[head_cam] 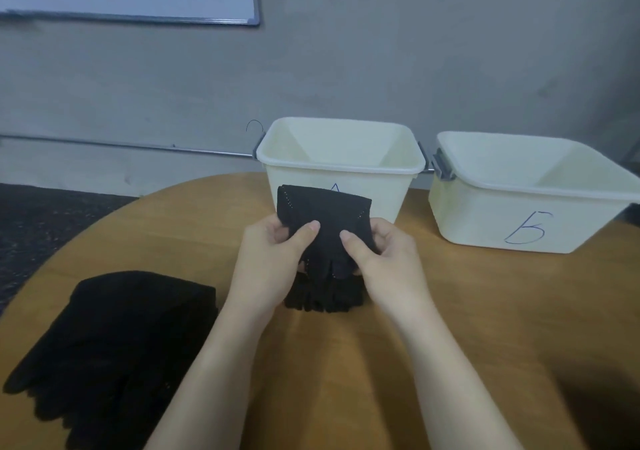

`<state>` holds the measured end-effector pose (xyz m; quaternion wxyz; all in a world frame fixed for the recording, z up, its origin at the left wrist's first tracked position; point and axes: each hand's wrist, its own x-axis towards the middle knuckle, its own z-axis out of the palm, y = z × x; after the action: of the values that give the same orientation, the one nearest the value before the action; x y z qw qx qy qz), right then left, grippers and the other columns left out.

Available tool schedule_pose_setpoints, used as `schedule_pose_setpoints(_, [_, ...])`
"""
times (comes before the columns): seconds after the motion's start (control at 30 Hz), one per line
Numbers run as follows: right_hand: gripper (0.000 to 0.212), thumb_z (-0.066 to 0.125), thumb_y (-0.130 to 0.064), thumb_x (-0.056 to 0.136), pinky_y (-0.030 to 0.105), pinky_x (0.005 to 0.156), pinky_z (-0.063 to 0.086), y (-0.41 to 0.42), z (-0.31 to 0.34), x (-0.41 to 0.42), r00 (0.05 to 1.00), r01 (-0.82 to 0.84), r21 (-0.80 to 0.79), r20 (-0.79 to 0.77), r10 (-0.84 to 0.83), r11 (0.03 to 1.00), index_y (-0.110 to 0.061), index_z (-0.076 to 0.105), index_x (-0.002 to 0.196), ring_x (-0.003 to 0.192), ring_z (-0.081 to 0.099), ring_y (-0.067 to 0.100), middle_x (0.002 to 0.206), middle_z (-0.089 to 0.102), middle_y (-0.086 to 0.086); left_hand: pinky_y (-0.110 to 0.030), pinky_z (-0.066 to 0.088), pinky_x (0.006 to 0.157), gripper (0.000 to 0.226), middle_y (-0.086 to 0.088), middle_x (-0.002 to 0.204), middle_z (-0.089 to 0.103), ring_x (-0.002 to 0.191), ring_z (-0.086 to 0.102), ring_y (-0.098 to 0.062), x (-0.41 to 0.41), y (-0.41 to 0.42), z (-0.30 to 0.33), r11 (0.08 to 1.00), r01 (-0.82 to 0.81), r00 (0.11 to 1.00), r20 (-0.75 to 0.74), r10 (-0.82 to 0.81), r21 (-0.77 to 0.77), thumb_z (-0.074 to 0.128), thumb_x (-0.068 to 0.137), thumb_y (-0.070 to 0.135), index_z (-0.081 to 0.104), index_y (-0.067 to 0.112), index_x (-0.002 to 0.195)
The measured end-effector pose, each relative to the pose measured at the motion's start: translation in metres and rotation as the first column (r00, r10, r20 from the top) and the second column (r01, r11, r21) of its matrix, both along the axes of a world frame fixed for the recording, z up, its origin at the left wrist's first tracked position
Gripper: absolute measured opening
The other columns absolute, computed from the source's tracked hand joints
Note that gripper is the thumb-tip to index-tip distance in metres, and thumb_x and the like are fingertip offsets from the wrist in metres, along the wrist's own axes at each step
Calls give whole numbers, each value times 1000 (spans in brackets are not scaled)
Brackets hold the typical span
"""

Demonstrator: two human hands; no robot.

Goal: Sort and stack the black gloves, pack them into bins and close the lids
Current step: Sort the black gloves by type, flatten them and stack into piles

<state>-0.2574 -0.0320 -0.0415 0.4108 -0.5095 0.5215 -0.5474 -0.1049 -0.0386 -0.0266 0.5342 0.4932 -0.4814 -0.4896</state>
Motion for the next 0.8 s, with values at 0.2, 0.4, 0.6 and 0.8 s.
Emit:
schedule_pose_setpoints(0.2, [12,66,-11,99,37,85,60,22,5,6,997,-5,-47,74,9,999,-20,72,106,96,76,15,100,79,-5,-34,61,77,17,6,101,80,95,76,-13,5,25,11,996,0,1000,22,2,-92,66,99,13,75,20,112])
schedule_pose_setpoints(0.4, [12,66,-10,99,25,72,60,60,51,25,988,-66,-100,133,80,993,-15,72,108,92,77,18,98,80,-1,-19,58,67,20,7,101,80,93,76,-8,32,68,59,981,17,999,43,-9,-196,66,98,11,74,18,115])
schedule_pose_setpoints(0.6, [10,67,-14,99,44,79,61,101,97,72,984,-129,-64,118,136,990,-17,73,107,89,76,33,94,80,2,-25,59,64,14,4,98,80,85,76,-14,87,109,107,989,-12,987,155,35,-144,67,99,18,75,18,111])
schedule_pose_setpoints(0.8, [15,64,-23,101,26,64,56,124,105,127,984,-174,17,45,173,985,-16,77,102,76,75,20,87,79,3,-37,64,78,17,3,100,80,94,77,-16,153,130,127,999,34,959,283,-27,-17,66,101,21,74,18,115])
